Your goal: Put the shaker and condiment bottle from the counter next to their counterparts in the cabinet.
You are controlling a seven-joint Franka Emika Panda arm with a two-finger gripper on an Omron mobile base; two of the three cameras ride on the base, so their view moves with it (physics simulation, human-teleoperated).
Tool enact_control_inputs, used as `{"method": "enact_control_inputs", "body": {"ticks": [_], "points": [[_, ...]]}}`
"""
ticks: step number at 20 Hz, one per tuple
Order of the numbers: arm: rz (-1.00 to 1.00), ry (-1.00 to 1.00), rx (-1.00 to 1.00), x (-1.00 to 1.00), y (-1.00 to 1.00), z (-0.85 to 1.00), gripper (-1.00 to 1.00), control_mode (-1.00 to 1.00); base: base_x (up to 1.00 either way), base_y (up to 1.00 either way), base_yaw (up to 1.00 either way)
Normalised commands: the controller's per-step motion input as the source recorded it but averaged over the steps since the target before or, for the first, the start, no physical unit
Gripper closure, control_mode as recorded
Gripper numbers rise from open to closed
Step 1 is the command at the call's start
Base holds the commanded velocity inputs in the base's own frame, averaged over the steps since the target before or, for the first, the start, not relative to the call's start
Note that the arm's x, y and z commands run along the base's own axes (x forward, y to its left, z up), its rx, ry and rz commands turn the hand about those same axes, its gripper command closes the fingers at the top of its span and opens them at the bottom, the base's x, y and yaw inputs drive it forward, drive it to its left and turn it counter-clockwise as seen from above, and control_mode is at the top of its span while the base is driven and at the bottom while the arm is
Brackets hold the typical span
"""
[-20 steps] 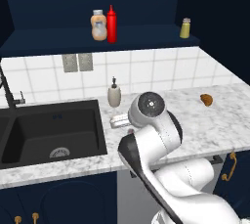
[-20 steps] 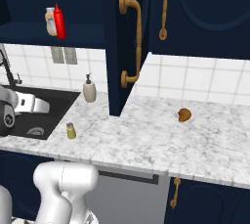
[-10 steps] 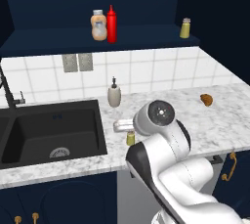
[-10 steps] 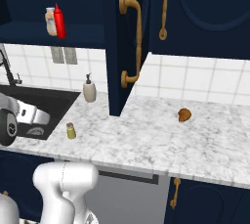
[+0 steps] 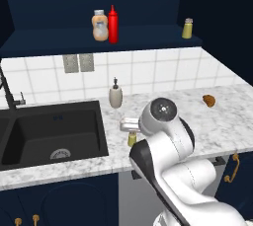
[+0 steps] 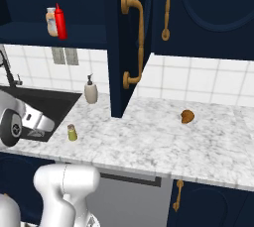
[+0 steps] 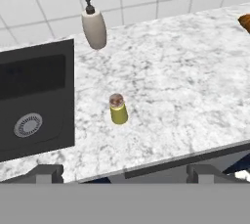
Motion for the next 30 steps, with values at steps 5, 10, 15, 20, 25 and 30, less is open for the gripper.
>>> {"method": "enact_control_inputs", "body": {"ticks": [5, 10, 15, 20, 25, 30], "points": [[-0.07, 0.09, 0.02, 0.05, -0.23, -0.26, -1.00, -1.00, 0.00, 0.00, 0.00], [-0.02, 0.05, 0.08, 0.03, -0.09, -0.08, -1.00, -1.00, 0.00, 0.00, 0.00], [0.00, 0.03, 0.06, 0.17, 0.00, 0.00, -1.00, -1.00, 0.00, 0.00, 0.00], [0.00, 0.00, 0.00, 0.29, -0.04, -0.10, -1.00, -1.00, 0.00, 0.00, 0.00], [0.00, 0.00, 0.00, 0.31, -0.01, -0.09, -1.00, -1.00, 0.00, 0.00, 0.00], [0.00, 0.00, 0.01, 0.17, 0.00, -0.01, -1.00, -1.00, 0.00, 0.00, 0.00]]}}
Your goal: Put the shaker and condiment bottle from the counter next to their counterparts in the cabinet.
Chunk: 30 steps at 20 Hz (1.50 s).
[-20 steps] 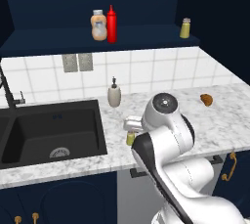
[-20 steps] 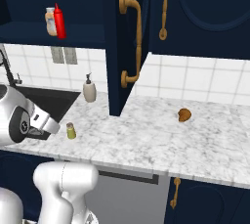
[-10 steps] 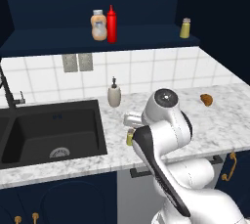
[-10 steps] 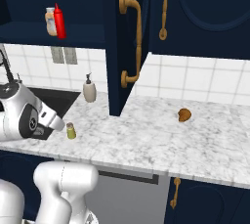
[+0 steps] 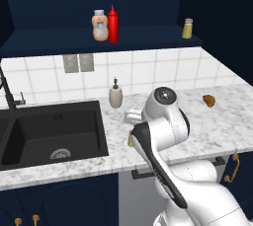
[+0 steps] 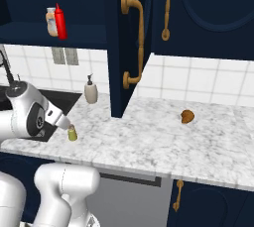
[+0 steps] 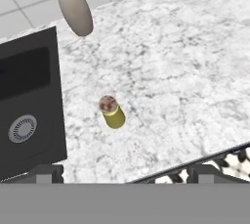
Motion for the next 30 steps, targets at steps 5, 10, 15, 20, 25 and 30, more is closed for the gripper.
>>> {"method": "enact_control_inputs", "body": {"ticks": [5, 10, 15, 20, 25, 30], "points": [[0.00, 0.00, 0.03, 0.22, 0.00, -0.05, -1.00, -1.00, 0.00, 0.00, 0.00], [0.00, 0.00, 0.05, 0.16, 0.00, -0.09, -1.00, -1.00, 0.00, 0.00, 0.00], [0.00, 0.00, 0.02, 0.08, 0.00, -0.17, -1.00, -1.00, 0.00, 0.00, 0.00], [0.00, 0.00, 0.00, 0.13, 0.00, -0.32, -1.00, -1.00, 0.00, 0.00, 0.00], [0.00, 0.00, 0.00, 0.29, 0.00, -0.10, -1.00, -1.00, 0.00, 0.00, 0.00], [0.00, 0.00, 0.02, 0.28, 0.00, 0.00, -1.00, -1.00, 0.00, 0.00, 0.00]]}}
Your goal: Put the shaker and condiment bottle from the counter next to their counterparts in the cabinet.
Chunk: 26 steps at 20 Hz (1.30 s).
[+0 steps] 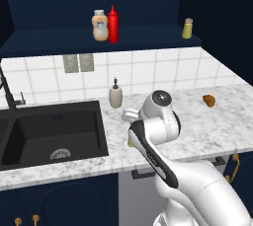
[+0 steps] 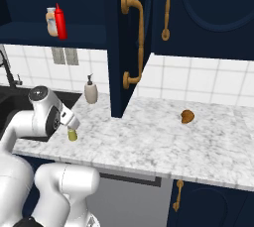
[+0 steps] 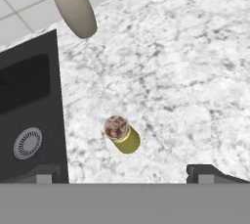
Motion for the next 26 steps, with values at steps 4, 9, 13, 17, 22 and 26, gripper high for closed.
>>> {"method": "enact_control_inputs", "body": {"ticks": [4, 9, 13, 17, 22, 26], "points": [[0.00, 0.02, 0.02, 0.12, 0.00, -0.09, -1.00, -1.00, 0.00, 0.00, 0.00], [0.00, 0.04, 0.02, 0.00, 0.00, -0.21, -1.00, -1.00, 0.00, 0.00, 0.00], [0.00, 0.01, 0.00, 0.00, 0.01, -0.28, -1.00, -1.00, 0.00, 0.00, 0.00], [0.00, 0.00, 0.00, 0.00, 0.01, -0.27, -1.00, -1.00, 0.00, 0.00, 0.00], [0.00, 0.00, 0.00, 0.00, 0.00, -0.27, -1.00, -1.00, 0.00, 0.00, 0.00], [0.00, 0.00, 0.00, 0.00, 0.00, -0.23, -1.00, -1.00, 0.00, 0.00, 0.00]]}}
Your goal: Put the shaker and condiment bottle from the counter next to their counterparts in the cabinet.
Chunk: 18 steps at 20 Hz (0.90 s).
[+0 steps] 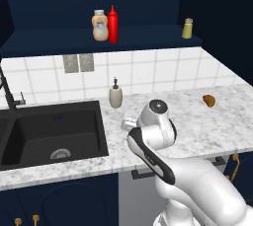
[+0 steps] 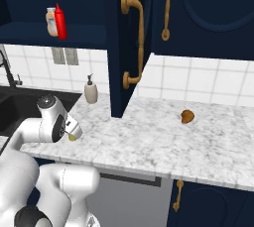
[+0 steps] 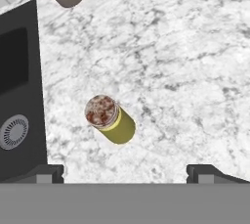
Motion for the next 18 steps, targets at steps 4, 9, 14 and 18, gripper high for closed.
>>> {"method": "enact_control_inputs", "body": {"ticks": [4, 9, 14, 18], "points": [[0.00, 0.00, 0.00, 0.00, 0.00, -0.21, -1.00, -1.00, 0.00, 0.00, 0.00], [0.00, 0.01, 0.00, 0.05, 0.00, -0.15, -1.00, -1.00, 0.00, 0.00, 0.00], [0.00, 0.01, 0.00, 0.05, 0.00, -0.15, -1.00, -1.00, 0.00, 0.00, 0.00], [0.00, 0.00, 0.00, 0.13, 0.00, -0.09, -1.00, -1.00, 0.00, 0.00, 0.00]]}}
